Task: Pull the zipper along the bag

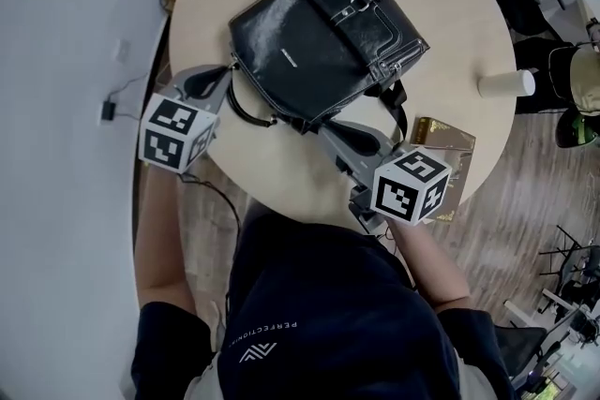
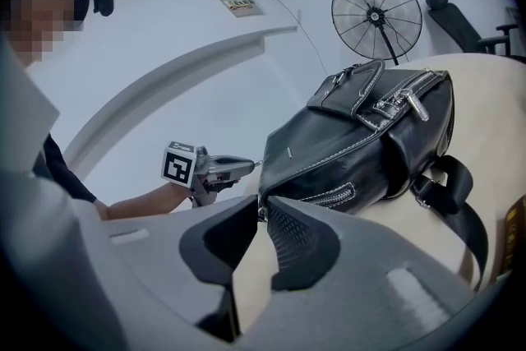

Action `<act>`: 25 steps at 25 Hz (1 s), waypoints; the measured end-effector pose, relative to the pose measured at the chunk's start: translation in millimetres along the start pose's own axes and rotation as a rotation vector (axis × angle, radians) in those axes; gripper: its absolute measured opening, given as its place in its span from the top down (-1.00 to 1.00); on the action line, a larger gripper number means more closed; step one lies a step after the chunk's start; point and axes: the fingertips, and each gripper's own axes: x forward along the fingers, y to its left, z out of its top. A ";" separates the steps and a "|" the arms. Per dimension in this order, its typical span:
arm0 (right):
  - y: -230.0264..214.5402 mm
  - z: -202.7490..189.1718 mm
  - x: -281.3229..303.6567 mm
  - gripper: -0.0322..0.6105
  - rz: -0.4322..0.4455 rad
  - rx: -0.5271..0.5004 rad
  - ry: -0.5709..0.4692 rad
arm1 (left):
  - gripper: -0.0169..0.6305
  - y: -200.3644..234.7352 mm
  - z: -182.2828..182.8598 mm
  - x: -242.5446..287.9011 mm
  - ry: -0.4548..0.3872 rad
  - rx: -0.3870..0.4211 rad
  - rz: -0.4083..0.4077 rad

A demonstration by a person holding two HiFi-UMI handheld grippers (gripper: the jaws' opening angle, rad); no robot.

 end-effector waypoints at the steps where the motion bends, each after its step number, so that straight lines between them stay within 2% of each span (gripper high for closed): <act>1: -0.8 -0.5 -3.0 0.77 -0.001 -0.002 0.000 | 0.84 -0.8 -0.3 -0.7 0.000 -0.001 0.007; 9: -2.3 -1.9 -15.9 0.77 -0.001 -0.044 0.001 | 0.88 1.0 -5.6 -24.3 -0.034 -0.076 0.043; 15: -0.3 -1.6 -25.9 0.89 -0.004 -0.109 0.005 | 0.92 -18.3 6.0 -55.1 -0.153 -0.191 0.014; 21: 1.4 -8.8 -25.4 0.89 -0.010 -0.133 0.044 | 0.89 -30.9 4.6 -75.4 -0.136 -0.160 0.062; 25: 0.9 -9.4 -26.4 0.89 -0.022 -0.156 0.053 | 0.89 -40.9 0.3 -82.7 -0.126 -0.172 0.074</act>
